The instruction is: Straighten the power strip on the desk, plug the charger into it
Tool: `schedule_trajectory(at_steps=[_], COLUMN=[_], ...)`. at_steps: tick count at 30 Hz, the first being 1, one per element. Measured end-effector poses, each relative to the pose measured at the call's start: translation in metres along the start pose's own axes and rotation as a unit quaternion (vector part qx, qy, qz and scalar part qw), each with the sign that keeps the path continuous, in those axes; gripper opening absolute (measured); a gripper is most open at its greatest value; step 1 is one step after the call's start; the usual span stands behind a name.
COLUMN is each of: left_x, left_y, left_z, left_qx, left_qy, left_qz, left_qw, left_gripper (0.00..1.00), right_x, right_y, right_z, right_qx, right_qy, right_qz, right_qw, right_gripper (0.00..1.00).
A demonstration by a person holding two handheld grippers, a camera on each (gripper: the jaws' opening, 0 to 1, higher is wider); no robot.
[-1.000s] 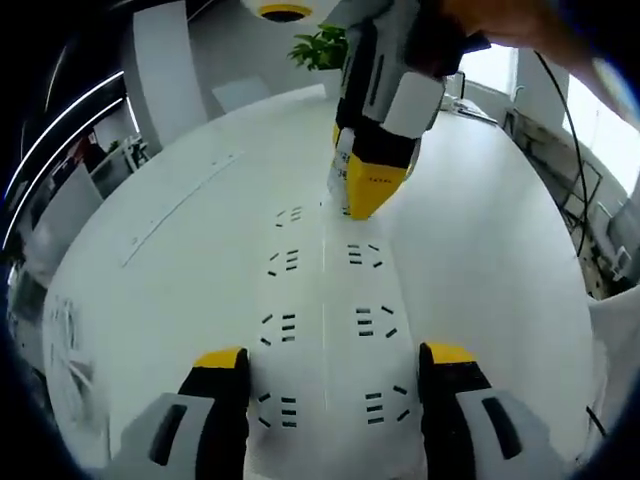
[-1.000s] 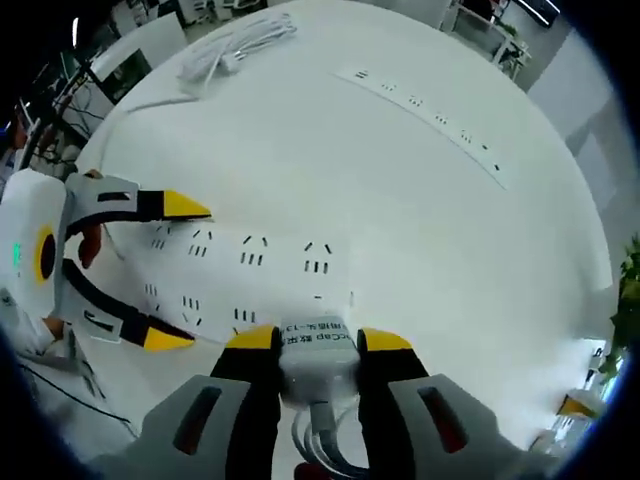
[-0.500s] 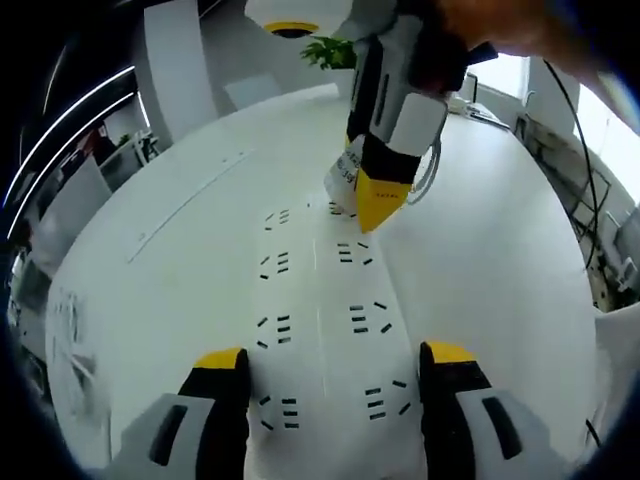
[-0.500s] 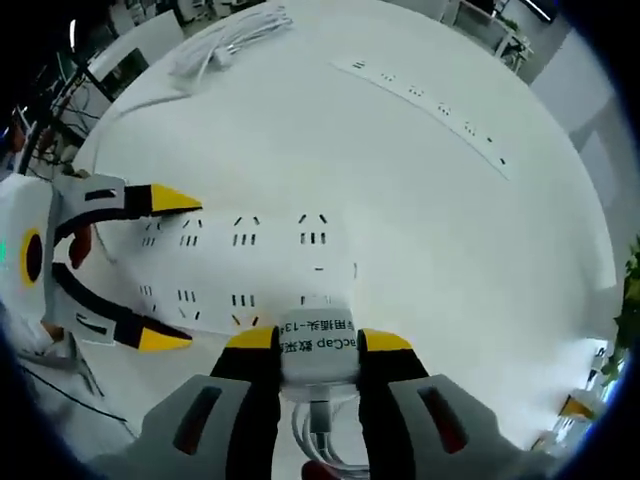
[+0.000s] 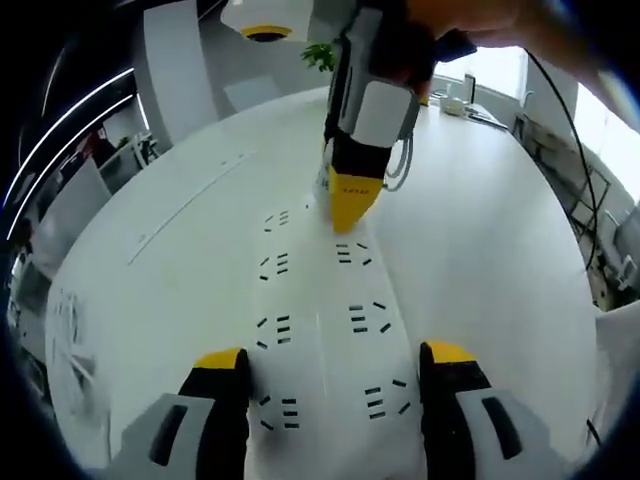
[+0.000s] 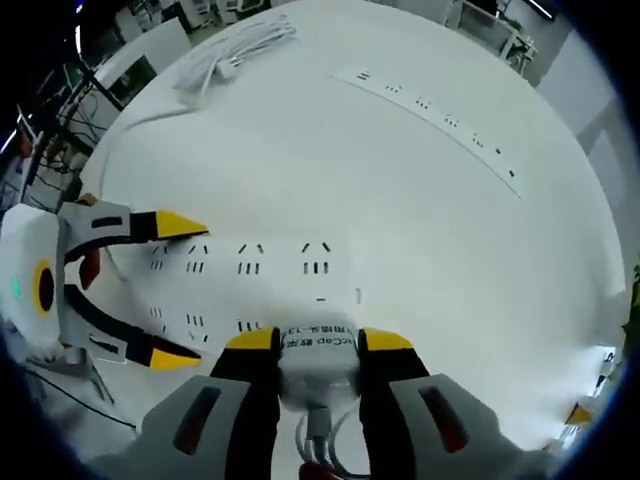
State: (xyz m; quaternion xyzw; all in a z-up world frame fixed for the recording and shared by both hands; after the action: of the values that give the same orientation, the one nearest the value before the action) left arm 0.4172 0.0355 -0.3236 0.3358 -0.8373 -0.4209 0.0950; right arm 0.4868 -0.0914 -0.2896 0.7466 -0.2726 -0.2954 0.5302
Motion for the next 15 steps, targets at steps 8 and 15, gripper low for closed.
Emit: schedule_trajectory(at_steps=[8, 15], left_x=[-0.002, -0.002], left_y=[0.001, 0.000], left_z=[0.002, 0.002], left_qx=[0.006, 0.008], left_qy=[0.009, 0.010], left_qz=[0.006, 0.005], left_qw=[0.9999, 0.9999], left_gripper=[0.70, 0.70], right_x=[-0.003, -0.004], right_y=[0.000, 0.033], right_z=[0.001, 0.003], right_qx=[0.041, 0.077], right_qy=[0.055, 0.052], right_qz=[-0.019, -0.024], right_qw=[0.9975, 0.9954], right_gripper=[0.31, 0.26])
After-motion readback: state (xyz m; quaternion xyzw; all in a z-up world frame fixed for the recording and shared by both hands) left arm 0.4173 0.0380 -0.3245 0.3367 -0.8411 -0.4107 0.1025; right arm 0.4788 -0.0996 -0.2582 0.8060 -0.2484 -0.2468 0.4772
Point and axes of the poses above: the point that each gripper's makers call its tool centre point, and the gripper's own axes: y roughly backward along the fingers, x roughly to its right, z roughly out of its underside, the point moved 6 cm from there along y, roughly backward along the fingers, and after that the axes turned 7 degrees about -z, right-handed, at the moved point
